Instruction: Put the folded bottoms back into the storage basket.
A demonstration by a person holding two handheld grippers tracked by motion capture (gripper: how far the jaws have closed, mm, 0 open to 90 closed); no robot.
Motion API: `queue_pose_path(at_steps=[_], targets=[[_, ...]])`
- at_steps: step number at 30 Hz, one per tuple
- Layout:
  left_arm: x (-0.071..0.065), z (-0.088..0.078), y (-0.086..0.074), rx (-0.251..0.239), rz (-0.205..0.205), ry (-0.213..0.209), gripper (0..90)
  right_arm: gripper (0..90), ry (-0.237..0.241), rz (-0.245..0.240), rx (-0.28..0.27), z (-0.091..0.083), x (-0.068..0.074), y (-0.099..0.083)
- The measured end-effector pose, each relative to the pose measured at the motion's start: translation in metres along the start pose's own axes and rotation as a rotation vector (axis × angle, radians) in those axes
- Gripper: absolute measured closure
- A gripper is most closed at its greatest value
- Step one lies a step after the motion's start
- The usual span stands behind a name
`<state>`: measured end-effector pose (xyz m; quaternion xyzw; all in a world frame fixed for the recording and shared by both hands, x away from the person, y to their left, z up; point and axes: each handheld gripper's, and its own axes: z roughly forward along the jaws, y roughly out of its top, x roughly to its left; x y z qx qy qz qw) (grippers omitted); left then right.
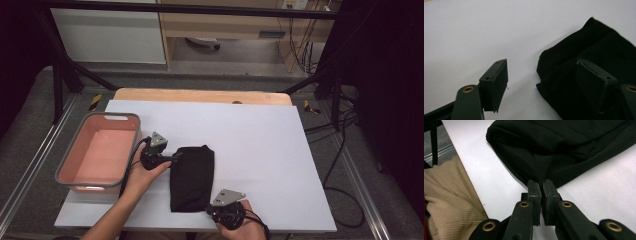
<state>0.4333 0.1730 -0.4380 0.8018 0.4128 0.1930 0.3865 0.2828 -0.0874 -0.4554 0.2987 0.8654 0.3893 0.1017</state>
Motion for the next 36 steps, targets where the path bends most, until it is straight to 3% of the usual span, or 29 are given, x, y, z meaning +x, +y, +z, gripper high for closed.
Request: queue_pose_path(at_steps=[4,6,9,11,13,15,16,18,22,28,36], targets=[[0.0,0.007,-0.004,0.015,-0.014,-0.019,26.5,86.8,-0.004,-0.004,0.002,0.0,0.001,0.0],[0.0,0.012,-0.005,0.029,-0.028,-0.046,26.7,86.8,-0.005,-0.005,0.0,0.0,0.001,0.0],[-0.003,0.019,-0.007,0.041,-0.049,-0.124,28.7,86.8,-0.001,-0.003,-0.001,0.0,0.0,0.0],[-0.005,0.02,-0.007,0.035,-0.04,-0.136,30.5,86.8,0.0,0.0,-0.001,0.0,0.0,0.0],[-0.005,0.021,-0.007,0.026,-0.054,-0.19,46.1,86.8,0.0,0.0,-0.002,0.0,0.0,0.0],[-0.003,0.02,-0.008,0.022,-0.062,-0.218,50.4,86.8,0.001,0.001,-0.003,0.0,0.0,0.0],[-0.001,0.019,-0.008,0.018,-0.085,-0.24,58.6,86.8,0.003,0.001,-0.003,0.0,0.0,0.0],[0.0,0.018,-0.009,-0.001,-0.084,-0.252,68.6,86.8,0.008,0.005,-0.006,0.0,-0.001,-0.001],[-0.003,0.013,-0.007,-0.015,-0.056,-0.228,76.5,86.9,0.008,-0.006,-0.005,0.0,-0.001,0.0],[-0.008,0.001,0.0,-0.052,-0.019,-0.213,78.3,87.4,-0.003,-0.038,-0.038,-0.006,0.001,0.004],[-0.013,-0.01,0.006,-0.061,0.034,-0.211,79.0,87.6,0.015,-0.047,-0.051,-0.009,0.003,0.007]])
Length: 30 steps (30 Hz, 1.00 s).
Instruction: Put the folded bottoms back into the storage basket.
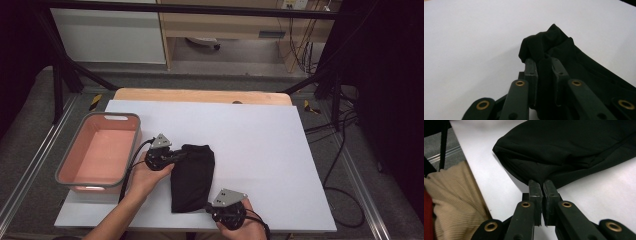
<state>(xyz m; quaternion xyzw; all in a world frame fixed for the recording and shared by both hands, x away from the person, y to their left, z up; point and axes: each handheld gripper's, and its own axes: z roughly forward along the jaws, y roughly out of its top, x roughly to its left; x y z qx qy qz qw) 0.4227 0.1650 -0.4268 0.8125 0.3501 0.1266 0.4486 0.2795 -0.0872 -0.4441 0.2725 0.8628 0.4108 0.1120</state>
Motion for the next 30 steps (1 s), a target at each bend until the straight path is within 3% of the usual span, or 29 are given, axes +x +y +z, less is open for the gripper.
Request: queue_pose_path(at_steps=[10,20,24,30], targets=[[-0.011,-0.018,0.015,-0.015,0.021,-0.003,79.4,87.8,0.046,0.011,-0.033,-0.008,0.001,0.009],[-0.006,-0.031,0.061,-0.007,0.052,0.007,79.5,87.8,0.091,0.005,-0.072,-0.019,-0.014,0.042],[-0.006,-0.034,0.075,-0.003,0.065,0.007,79.5,87.8,0.094,-0.008,-0.052,-0.019,-0.017,0.055],[-0.004,-0.035,0.09,0.01,0.078,0.01,79.5,87.8,0.153,0.027,-0.063,-0.017,-0.023,0.069]])
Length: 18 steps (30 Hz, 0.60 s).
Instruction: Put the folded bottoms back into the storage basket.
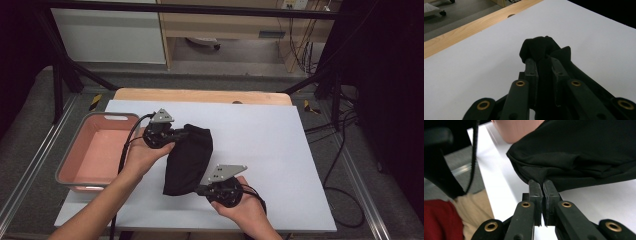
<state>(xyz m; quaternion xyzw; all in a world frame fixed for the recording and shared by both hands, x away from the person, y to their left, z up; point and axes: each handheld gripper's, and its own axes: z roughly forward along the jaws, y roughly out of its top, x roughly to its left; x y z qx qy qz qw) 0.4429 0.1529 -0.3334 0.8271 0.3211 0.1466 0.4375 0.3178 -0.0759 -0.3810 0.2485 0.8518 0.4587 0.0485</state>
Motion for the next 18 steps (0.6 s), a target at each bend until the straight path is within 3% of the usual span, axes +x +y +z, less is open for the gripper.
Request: queue_pose_path(at_steps=[11,18], targets=[[0.011,-0.01,0.007,-0.006,-0.013,0.012,79.4,87.8,0.032,-0.05,0.025,0.003,-0.002,0.027],[0.014,-0.02,0.009,-0.005,-0.011,0.016,79.4,87.8,0.045,-0.055,0.027,0.006,-0.001,0.036]])
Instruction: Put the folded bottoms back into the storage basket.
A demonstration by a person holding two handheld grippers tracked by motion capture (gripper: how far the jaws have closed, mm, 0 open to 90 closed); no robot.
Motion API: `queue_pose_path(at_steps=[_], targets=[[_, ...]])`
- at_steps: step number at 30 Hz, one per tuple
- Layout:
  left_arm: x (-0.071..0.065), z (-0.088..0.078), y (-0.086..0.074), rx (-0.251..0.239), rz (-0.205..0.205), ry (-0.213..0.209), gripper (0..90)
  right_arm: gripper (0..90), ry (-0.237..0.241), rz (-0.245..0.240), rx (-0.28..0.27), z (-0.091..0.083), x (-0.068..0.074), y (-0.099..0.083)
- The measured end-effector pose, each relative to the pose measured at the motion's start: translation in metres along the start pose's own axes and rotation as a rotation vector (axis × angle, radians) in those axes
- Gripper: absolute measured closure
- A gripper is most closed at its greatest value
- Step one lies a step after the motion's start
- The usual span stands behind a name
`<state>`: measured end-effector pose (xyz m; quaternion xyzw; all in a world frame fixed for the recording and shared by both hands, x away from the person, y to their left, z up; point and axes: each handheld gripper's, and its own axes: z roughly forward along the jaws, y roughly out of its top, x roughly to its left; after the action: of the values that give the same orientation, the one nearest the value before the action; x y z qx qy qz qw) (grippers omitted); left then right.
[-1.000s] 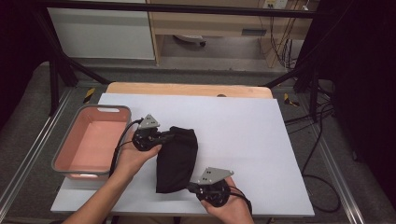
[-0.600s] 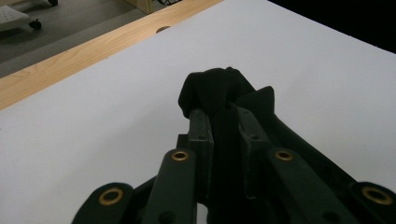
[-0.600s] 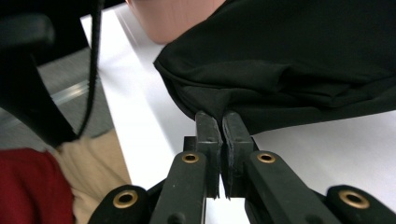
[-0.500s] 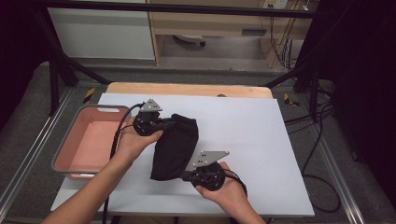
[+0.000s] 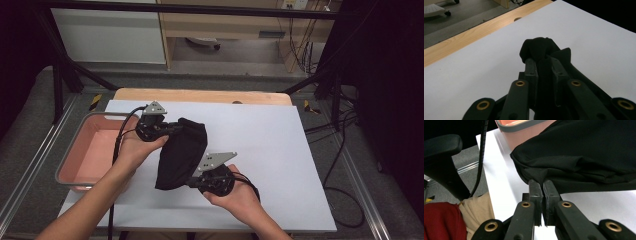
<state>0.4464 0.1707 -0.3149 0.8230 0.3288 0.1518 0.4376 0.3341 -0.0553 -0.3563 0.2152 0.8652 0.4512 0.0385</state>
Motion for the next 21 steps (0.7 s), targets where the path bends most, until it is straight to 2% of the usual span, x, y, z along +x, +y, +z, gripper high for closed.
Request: queue_pose_path(at_steps=[14,21], targets=[[0.011,-0.016,0.006,-0.031,-0.029,0.007,79.4,87.8,0.012,-0.023,0.003,0.004,-0.003,0.017],[0.014,-0.022,0.009,-0.035,-0.023,0.013,79.3,87.8,0.015,-0.031,0.002,0.008,-0.004,0.023]])
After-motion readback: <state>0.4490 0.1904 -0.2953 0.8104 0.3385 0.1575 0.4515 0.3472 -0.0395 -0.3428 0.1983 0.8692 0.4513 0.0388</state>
